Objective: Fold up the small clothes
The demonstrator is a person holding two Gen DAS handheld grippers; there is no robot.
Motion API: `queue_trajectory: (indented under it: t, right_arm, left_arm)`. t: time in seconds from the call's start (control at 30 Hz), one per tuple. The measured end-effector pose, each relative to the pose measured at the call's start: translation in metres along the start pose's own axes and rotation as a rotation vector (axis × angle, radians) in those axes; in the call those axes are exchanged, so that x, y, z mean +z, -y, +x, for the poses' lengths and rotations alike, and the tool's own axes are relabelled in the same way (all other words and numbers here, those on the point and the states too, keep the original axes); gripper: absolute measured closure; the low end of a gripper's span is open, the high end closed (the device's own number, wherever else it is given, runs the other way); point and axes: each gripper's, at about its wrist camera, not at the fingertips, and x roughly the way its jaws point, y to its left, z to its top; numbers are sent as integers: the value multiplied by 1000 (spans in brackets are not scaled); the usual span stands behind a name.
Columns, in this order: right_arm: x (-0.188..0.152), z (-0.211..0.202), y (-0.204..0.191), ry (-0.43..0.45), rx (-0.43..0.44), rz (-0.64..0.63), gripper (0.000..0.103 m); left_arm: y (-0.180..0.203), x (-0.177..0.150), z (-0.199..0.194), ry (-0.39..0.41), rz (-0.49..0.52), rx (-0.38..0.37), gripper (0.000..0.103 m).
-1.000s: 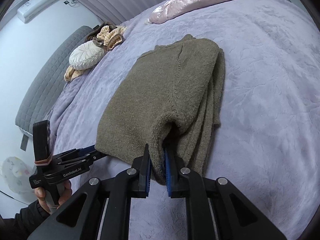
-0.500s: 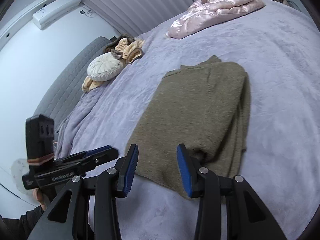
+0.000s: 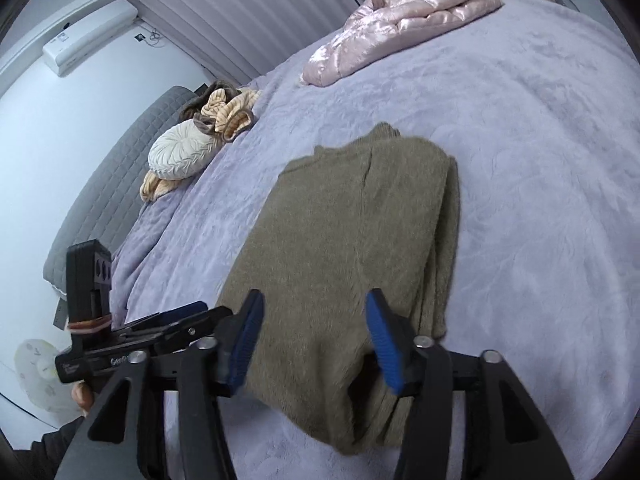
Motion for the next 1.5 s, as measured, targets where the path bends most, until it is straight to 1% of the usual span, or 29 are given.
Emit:
queue_trajectory:
  t: [0.03, 0.07, 0.13, 0.2, 0.27, 0.3, 0.33, 0.37, 0.43, 0.5, 0.53, 0.57, 0.6, 0.63, 0.7, 0.73, 0.8, 0.87, 0.9, 0.93, 0.97, 1.03, 1.07, 1.13, 1.2, 1.27, 1.33, 1.43, 1.5]
  right_arm:
    - [10, 2, 1, 15, -4, 5, 31]
    - [19, 5, 4, 17, 15, 16, 31]
    - [37, 18, 13, -4, 78, 64, 31]
    - [51, 34, 28, -25, 106, 138, 31]
    - [59, 52, 43, -62, 168, 218, 31]
    - [63, 60, 51, -70, 167, 249, 31]
    - [65, 65, 57, -68, 135, 258, 31]
    - [69, 70, 63, -64, 107, 258, 32]
    - [74, 76, 72, -64, 103, 271, 32]
    - [78, 75, 74, -55, 97, 276, 32]
    - [78, 70, 72, -50, 88, 273, 32]
    - [76, 63, 69, -42, 91, 269, 31]
    - [73, 55, 64, -32, 124, 262, 31]
    - [67, 48, 58, -39, 178, 259, 31]
    - [50, 39, 46, -73, 286, 249, 28]
    - [41, 37, 39, -91, 317, 236, 26]
    - [19, 36, 28, -127, 332, 212, 24]
    - [0, 42, 30, -165, 305, 215, 24]
    - [-8, 44, 33, -175, 272, 212, 24]
    - [-14, 43, 35, -175, 262, 206, 26]
    - [-18, 38, 37, -164, 265, 201, 26]
    - [-23, 16, 39, -126, 237, 197, 25]
    - [-24, 1, 40, -103, 190, 189, 20]
    - [-24, -28, 44, -55, 106, 155, 20]
    - [-20, -49, 50, -19, 25, 122, 19]
    - [-12, -57, 57, -12, -49, 118, 17]
    - [-5, -55, 65, -23, -58, 140, 17]
    - [4, -38, 71, -70, -31, 156, 17]
    - [11, -18, 71, -105, -25, 161, 17]
  left_arm:
    - [3, 5, 2, -1, 10, 6, 11]
    - [7, 10, 8, -8, 16, 11, 11]
    - [10, 15, 18, -30, 8, 21, 11]
    - [8, 19, 32, -61, -19, 13, 11]
    - [4, 19, 50, -110, -43, 28, 11]
    - [2, 17, 59, -133, -52, 25, 11]
    - [-1, 15, 66, -146, -63, 7, 10]
    - [-5, 14, 69, -149, -82, -13, 7]
    - [-9, 13, 69, -150, -97, -26, 6]
    - [-11, 13, 59, -139, -93, -21, 6]
    - [-12, 13, 49, -115, -93, -19, 6]
    - [-12, 12, 37, -81, -87, -36, 6]
    - [-14, 11, 28, -56, -85, -53, 6]
    - [-15, 10, 22, -43, -88, -55, 6]
    - [-20, 5, 19, -52, -90, -41, 6]
    - [-21, 2, 21, -59, -82, -33, 6]
    - [-25, -7, 32, -93, -82, 12, 6]
    - [-34, -14, 42, -128, -116, -34, 6]
    - [-39, -17, 41, -143, -138, -67, 6]
    - [-43, -18, 37, -146, -152, -85, 6]
    - [-48, -21, 28, -134, -156, -98, 6]
    - [-61, -23, 8, -93, -141, -110, 6]
    - [-67, -22, 0, -83, -142, -120, 6]
    - [-83, -18, -7, -86, -156, -166, 6]
    - [-96, -10, -4, -120, -188, -199, 6]
    - [-102, -1, 6, -161, -224, -244, 6]
    - [-104, 6, 18, -195, -244, -320, 6]
    - [-95, 14, 33, -224, -255, -355, 6]
    - [-87, 22, 46, -249, -249, -384, 6]
